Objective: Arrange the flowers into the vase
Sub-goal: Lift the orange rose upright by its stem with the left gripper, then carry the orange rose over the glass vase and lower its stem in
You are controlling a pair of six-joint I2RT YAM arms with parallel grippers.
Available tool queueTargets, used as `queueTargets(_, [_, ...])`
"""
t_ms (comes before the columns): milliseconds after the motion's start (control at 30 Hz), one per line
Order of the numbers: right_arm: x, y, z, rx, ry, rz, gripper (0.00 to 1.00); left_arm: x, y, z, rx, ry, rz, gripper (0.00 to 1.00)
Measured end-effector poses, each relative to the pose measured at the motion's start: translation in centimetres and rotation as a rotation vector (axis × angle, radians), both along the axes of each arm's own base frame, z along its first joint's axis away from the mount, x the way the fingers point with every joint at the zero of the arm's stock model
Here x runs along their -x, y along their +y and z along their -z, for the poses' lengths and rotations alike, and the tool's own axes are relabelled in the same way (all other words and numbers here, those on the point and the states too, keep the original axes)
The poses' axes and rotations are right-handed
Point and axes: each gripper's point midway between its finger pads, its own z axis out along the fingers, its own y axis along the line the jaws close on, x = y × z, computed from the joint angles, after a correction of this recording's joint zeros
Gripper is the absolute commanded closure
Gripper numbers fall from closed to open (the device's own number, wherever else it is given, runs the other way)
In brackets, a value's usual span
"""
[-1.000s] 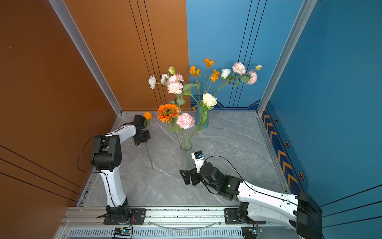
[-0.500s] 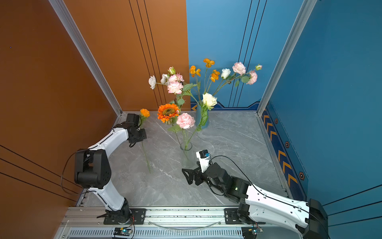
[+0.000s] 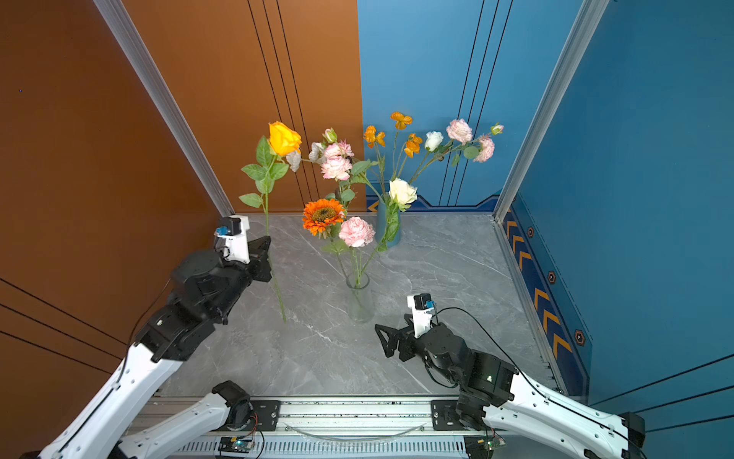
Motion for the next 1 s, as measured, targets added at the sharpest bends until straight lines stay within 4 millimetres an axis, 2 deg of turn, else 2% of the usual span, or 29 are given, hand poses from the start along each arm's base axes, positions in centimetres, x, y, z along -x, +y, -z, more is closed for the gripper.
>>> queueTargets(100, [0.1,-0.2,0.4,0.011,0.012,0.002,0.0,3.6,-3.0,-4.1,0.047,-0.158,0.178,1.0])
queueTargets(167, [0.1,-0.2,0.6,0.019,0.017,0.002,0.0,5.5,-5.3,-5.6,0.05,-0.226,0.293,1.0])
queueTargets(267, [0.1,-0.2,0.7,0.023,0.019,0.002,0.0,7.6,-9.4,-6.2,0.018,-0.29,0.444,1.0])
queueTargets(400, [0.1,-0.1,0.8,0.027,0.021,0.002,0.0,9.5,-15.0,-5.8,-0.065,-0.375,0.583,1.0])
queueTargets(567, [0.0,0.0,1.0,0.036,0.023,0.0,0.0,9.2,-20.9,-3.3,-0.206,-0.441,0.641,1.0])
queueTargets(700, [0.0,0.0,1.1,0.041,0.018,-0.003,0.0,8.0,-23.8,-2.1,-0.289,-0.491,0.634,1.0])
queueTargets(867, [-0.1,-0.1,1.5,0.055,0.014,-0.003,0.0,6.7,-25.8,-3.2,-0.326,-0.546,0.597,1.0])
queueTargets(1000, [-0.5,-0.4,1.6,0.065,0.01,0.011,0.0,5.5,-26.1,-4.5,-0.323,-0.571,0.544,1.0])
